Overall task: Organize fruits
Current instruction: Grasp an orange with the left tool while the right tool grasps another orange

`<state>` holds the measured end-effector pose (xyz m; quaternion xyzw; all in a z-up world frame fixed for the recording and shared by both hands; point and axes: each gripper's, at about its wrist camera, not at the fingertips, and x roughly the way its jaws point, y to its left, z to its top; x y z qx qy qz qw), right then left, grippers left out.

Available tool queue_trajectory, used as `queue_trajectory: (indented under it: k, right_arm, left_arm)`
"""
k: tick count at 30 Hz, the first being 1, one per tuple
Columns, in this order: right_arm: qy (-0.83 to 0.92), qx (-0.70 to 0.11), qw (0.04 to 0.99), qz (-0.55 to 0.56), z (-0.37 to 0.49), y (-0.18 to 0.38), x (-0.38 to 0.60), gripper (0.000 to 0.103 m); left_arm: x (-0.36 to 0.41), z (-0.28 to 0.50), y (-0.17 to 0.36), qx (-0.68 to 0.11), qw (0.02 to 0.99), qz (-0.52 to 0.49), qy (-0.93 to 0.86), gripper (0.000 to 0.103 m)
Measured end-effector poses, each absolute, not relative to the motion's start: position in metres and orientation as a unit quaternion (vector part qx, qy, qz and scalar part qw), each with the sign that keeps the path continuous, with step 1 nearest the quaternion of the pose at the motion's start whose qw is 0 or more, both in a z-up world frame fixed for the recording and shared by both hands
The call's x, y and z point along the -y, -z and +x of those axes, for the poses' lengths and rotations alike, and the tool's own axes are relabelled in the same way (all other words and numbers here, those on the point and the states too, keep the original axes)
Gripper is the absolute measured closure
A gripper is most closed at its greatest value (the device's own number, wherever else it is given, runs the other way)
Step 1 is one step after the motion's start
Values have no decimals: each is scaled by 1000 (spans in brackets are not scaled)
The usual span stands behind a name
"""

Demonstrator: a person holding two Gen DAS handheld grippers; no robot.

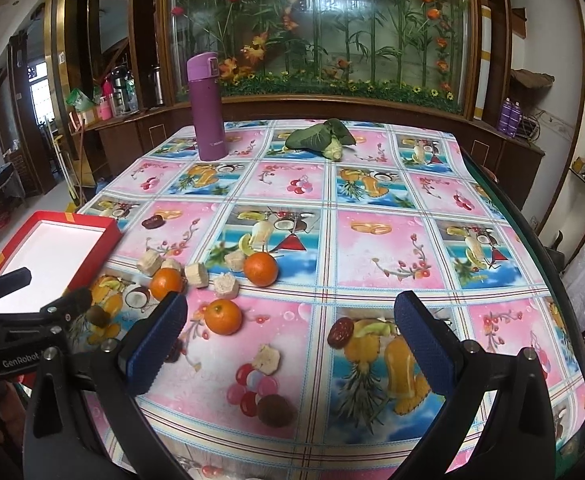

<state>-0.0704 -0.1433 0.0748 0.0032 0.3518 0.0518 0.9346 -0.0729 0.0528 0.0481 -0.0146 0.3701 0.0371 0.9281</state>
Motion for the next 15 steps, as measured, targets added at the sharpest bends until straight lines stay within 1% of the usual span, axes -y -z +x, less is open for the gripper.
queue_trajectory:
  k: [9,14,15]
  right_arm:
    - [-55,-367,928,-9,-66,-61,149,0]
    - [-96,-403,910,-32,-53,-45,147,0]
    - [-104,-408,906,-36,-50,-42,144,2]
  left_arm:
    - [-53,-73,-45,-379,925,-2,-44,1]
    - [-54,-76,-29,-395,918,9,-36,1]
    - [-55,-76,-26,-398,917,11,-36,1]
